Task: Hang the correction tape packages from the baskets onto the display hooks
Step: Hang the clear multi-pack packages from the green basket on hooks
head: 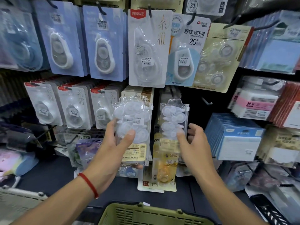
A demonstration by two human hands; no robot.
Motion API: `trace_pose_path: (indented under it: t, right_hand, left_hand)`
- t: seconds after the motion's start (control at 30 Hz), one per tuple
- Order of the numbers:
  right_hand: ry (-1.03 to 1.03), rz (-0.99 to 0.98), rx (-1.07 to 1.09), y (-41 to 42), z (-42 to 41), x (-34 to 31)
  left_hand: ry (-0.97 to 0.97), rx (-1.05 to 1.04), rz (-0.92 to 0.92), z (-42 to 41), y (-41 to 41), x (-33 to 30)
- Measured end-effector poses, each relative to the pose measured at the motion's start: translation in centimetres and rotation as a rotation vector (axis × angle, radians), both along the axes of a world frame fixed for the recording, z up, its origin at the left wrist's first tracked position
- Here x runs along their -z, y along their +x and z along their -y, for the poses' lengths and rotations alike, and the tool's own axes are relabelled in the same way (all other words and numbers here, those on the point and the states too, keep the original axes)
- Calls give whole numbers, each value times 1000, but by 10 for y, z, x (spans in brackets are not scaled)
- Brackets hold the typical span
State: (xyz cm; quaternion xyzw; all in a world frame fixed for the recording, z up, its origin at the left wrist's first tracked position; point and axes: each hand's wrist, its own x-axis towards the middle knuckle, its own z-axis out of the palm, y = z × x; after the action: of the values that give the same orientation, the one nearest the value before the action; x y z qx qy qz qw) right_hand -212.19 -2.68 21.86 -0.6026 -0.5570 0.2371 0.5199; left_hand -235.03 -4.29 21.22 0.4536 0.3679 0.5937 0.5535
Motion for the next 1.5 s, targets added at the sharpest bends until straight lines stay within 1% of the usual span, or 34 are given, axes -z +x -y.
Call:
trace_pose_path:
  t: [0.07,0.17,0.23,0.3,0.43,0.57,0.7,0.97,1.1,1.27,1.5]
  right_hand:
    - [5,69,-3,-1,1,2]
    - [-5,34,-209,-9,7,5]
    - [-12,33,-358,-17,14,6]
    - [6,42,-406,-25,19,8]
    - [13,-13,-350,-29,20,8]
    - [28,-199,-285,-26,19,7]
    - [86,-262,-166,-19,17,1]
    - [96,-313,-122,-14,15,-1]
    - [100,-305,-106,-11,14,0]
    - [126,-287,-83,-10,14,0]
    - [142,-321,-77,-11,18,-4]
  left_hand:
    - [11,9,-7,1,2,0]
    - [40,19,-15,1,6,6]
    - [80,30,-67,0,9,11]
    - [111,54,-112,1,11,15]
    - [92,59,-86,1,14,15]
    - [23,75,5,0,13,11]
    - [-3,34,28,-1,8,11]
    - [-25,25,19,-2,7,11]
    - [-26,30,23,-3,6,11]
    - [-52,48,90,-4,4,10]
    - [-54,96,140,-2,4,6]
